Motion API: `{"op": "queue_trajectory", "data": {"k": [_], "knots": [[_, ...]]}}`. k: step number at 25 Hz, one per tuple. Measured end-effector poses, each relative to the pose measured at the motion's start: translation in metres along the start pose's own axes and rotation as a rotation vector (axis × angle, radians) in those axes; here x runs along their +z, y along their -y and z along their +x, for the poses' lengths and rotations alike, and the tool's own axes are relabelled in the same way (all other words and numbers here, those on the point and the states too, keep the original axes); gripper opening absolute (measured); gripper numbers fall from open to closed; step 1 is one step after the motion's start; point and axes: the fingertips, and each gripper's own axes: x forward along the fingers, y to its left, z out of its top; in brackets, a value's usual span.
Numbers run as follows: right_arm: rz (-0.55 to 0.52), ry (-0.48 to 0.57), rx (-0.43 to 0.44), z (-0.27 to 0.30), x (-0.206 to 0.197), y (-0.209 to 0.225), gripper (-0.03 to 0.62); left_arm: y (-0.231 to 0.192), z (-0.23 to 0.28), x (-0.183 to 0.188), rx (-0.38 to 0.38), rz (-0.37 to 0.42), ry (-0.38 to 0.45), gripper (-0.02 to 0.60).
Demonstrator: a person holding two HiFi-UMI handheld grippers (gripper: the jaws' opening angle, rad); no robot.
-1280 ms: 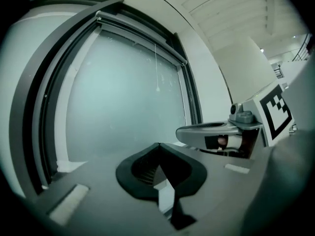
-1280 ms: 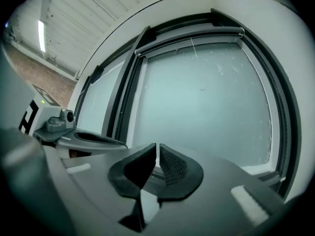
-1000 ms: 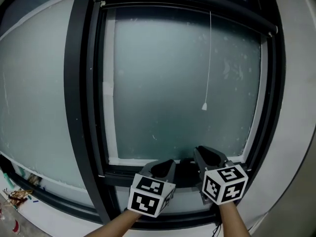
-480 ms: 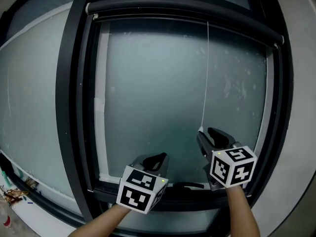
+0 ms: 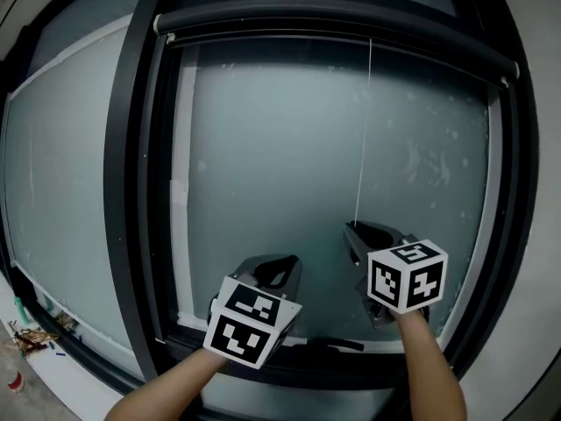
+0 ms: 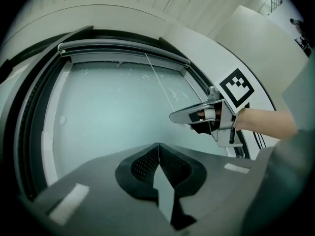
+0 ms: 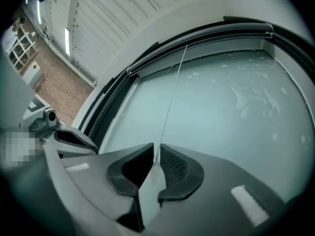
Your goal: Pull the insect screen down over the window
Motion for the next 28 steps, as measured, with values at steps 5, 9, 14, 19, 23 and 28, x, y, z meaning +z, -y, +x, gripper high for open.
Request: {"op": "queue_trajectory", "data": {"k": [5,9,14,19,23,28], "knots": [[0.048,0.020,0.052,-0.003,-0.002,-0.005,0.034,-0.020,0.001,0.013,0.048,0.065,0.001,0.012],[0.031,0.015,0.058,-0.006,-0.004,-0.010,0.031,-0.036,0.004,0.030,0.086,0.118,0.017,0.012],[-0.011,-0.036,0.053,-0.010,-0.005,-0.026,0.031,-0.049,0.000,0.065,0.142,0.238,0.063,0.015],[-0.053,-0.081,0.029,-0.018,-0.019,-0.040,0.031,-0.064,-0.010,0.100,0.186,0.366,0.095,0.055],[-0.062,-0.101,0.039,-0.022,-0.029,-0.053,0.031,-0.083,-0.018,0.128,0.213,0.477,0.107,0.078],[-0.084,-0.218,0.068,-0.018,-0.092,-0.069,0.031,-0.097,-0.012,0.154,0.225,0.591,0.101,0.143]]}}
